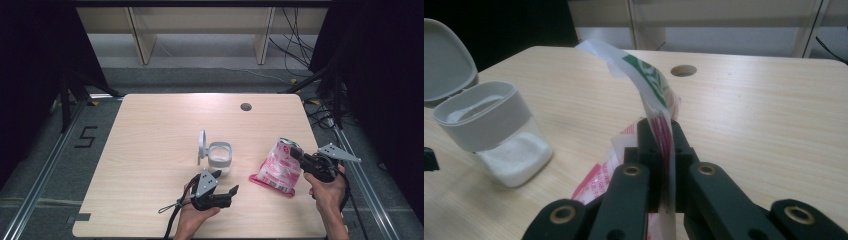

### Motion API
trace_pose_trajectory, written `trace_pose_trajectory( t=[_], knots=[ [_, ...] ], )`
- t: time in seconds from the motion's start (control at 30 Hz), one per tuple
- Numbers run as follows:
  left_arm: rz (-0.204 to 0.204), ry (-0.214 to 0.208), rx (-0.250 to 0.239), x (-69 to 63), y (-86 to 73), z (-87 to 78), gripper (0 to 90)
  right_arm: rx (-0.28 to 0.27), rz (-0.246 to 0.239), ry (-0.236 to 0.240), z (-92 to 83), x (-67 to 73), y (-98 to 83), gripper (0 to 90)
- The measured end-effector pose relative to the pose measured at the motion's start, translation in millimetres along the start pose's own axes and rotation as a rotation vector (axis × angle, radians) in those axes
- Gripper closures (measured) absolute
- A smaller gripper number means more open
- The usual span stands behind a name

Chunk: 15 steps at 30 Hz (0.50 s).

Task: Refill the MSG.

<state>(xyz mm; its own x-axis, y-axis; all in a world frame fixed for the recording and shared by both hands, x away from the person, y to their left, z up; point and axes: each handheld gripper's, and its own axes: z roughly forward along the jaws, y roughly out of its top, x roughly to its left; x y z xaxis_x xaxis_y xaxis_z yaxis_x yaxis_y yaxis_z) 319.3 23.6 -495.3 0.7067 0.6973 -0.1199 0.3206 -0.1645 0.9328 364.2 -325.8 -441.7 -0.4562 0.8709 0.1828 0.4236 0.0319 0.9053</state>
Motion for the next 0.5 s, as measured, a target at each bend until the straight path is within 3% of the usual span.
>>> trace_pose_trajectory(
  t=[0.07,0.17,0.2,0.3,0.33,0.37,0.43,0.47,0.5],
  knots=[
    [-0.004,-0.014,-0.011,1.8,0.0,-0.3,24.8,0.003,-0.009,-0.014,0.3,-3.8,-1.3,89.5],
    [-0.002,0.007,-0.003,3.3,0.1,-2.5,24.8,-0.016,-0.021,-0.030,0.8,-7.3,-3.1,89.2],
    [-0.008,0.003,-0.012,3.8,-0.3,-2.3,24.8,-0.014,0.013,-0.030,0.4,-6.2,-4.1,88.9],
    [-0.011,0.005,-0.019,4.6,-1.6,-3.2,25.0,-0.011,-0.015,-0.032,1.3,-12.2,-5.2,88.5],
    [-0.009,0.000,-0.018,5.4,-1.7,-4.1,24.9,-0.007,0.030,-0.056,1.5,-9.1,-6.0,88.4],
    [-0.010,0.010,-0.012,5.4,-1.7,-5.0,24.9,-0.003,0.002,-0.059,2.6,-13.0,-5.9,88.4],
    [-0.013,0.012,-0.012,6.5,-1.7,-6.2,24.8,-0.005,-0.007,-0.056,4.4,-15.4,-6.2,88.4],
    [-0.008,0.007,-0.015,8.4,-1.8,-6.6,24.8,-0.007,0.017,-0.075,5.7,-13.6,-7.2,88.4],
    [-0.015,0.015,-0.017,8.9,-1.7,-7.7,24.8,-0.016,0.013,-0.063,7.0,-14.4,-7.1,87.9]
  ],
)
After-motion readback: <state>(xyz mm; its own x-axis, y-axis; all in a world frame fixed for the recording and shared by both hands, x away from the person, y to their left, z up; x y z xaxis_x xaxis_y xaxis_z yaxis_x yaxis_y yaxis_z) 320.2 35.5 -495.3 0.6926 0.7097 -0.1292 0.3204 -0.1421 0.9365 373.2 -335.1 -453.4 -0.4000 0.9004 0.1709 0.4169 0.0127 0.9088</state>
